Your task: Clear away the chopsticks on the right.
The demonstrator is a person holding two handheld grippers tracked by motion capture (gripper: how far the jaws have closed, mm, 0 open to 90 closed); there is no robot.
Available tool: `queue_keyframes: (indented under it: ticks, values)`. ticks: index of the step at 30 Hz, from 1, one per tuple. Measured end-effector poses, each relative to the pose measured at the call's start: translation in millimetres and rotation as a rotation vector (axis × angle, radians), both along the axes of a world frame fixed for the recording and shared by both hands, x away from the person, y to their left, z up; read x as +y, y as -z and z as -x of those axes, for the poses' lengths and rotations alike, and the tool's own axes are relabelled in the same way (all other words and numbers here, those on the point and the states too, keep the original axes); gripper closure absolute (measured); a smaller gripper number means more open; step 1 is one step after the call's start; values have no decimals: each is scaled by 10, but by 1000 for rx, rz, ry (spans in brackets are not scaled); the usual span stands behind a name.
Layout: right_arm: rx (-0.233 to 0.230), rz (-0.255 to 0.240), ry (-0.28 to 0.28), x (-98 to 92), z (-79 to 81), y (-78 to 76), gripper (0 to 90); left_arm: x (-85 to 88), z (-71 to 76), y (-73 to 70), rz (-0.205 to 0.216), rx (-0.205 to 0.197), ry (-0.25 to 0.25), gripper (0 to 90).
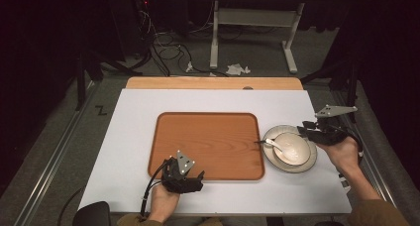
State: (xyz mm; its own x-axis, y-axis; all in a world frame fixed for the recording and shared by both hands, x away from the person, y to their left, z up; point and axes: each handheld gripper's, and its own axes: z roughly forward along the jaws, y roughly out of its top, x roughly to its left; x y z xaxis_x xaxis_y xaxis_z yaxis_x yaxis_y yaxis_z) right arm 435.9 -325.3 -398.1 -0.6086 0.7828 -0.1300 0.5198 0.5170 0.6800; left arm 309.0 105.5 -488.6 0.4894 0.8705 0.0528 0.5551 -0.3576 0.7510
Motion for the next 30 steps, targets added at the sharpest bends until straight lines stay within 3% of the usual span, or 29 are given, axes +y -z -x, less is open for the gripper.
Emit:
queue_keyframes:
  ticks: [4, 14, 30]
  values:
    - [50, 36, 55, -113, -177, 144, 687, 33, 27, 4, -1, 2, -17, 165]
    - [154, 98, 91, -251, -423, 399, 690, 96, 77, 5, 2, -2, -53, 165]
    - [194, 126, 82, -321, -548, 471, 678, 134, 113, 23, 1, 8, -71, 164]
